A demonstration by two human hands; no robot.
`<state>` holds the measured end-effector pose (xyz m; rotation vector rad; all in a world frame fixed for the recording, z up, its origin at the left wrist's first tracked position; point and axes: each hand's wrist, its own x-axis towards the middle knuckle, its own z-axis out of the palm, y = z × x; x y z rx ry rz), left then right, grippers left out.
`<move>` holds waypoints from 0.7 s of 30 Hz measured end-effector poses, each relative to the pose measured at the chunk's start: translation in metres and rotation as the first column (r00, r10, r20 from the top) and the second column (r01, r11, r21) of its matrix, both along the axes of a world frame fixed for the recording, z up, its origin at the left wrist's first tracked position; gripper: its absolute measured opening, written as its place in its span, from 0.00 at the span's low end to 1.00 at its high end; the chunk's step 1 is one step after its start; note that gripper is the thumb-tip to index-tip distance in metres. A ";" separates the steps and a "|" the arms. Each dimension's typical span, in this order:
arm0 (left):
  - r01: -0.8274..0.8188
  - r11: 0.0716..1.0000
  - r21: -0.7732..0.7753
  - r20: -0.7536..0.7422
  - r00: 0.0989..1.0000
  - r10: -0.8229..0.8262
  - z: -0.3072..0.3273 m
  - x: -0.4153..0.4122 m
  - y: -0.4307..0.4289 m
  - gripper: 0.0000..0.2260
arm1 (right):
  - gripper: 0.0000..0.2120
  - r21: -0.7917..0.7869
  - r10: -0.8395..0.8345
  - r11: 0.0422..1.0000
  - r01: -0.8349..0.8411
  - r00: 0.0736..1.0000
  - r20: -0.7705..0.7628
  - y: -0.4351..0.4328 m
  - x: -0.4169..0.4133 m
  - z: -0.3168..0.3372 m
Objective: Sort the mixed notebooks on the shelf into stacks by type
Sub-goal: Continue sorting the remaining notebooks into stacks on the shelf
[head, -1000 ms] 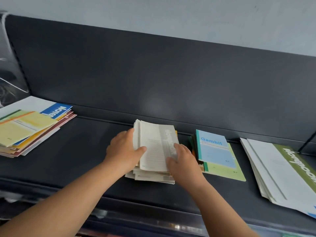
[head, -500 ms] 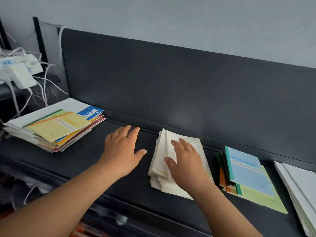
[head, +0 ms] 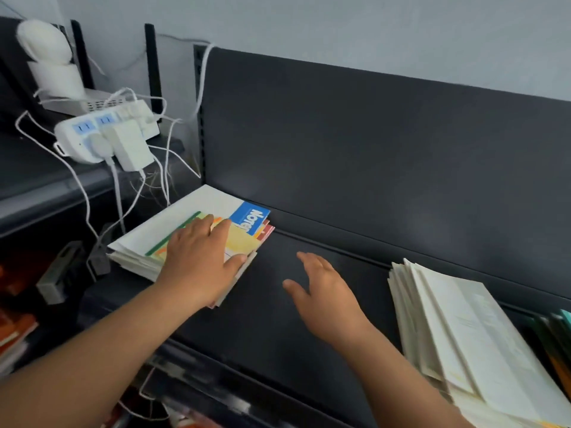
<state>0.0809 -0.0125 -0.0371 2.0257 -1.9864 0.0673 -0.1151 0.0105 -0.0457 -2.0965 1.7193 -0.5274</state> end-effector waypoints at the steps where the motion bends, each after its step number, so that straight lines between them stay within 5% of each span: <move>1: -0.007 1.000 0.018 0.002 1.000 0.007 0.000 0.015 -0.005 0.30 | 0.29 0.037 -0.015 0.999 0.013 0.999 0.036 -0.005 0.013 -0.002; 7: 0.004 0.981 0.194 0.075 0.997 -0.019 -0.008 0.071 -0.024 0.27 | 0.28 0.216 -0.176 0.969 0.122 0.952 0.250 -0.033 0.074 -0.012; 13: 0.190 0.955 0.227 0.062 0.976 -0.209 -0.011 0.069 -0.027 0.27 | 0.16 0.473 -0.406 0.866 0.160 0.779 0.479 -0.045 0.100 -0.018; 21: 0.353 0.920 0.170 -0.279 0.913 -0.299 -0.002 0.059 -0.030 0.22 | 0.07 0.597 -0.547 0.800 0.058 0.480 0.686 -0.042 0.098 -0.024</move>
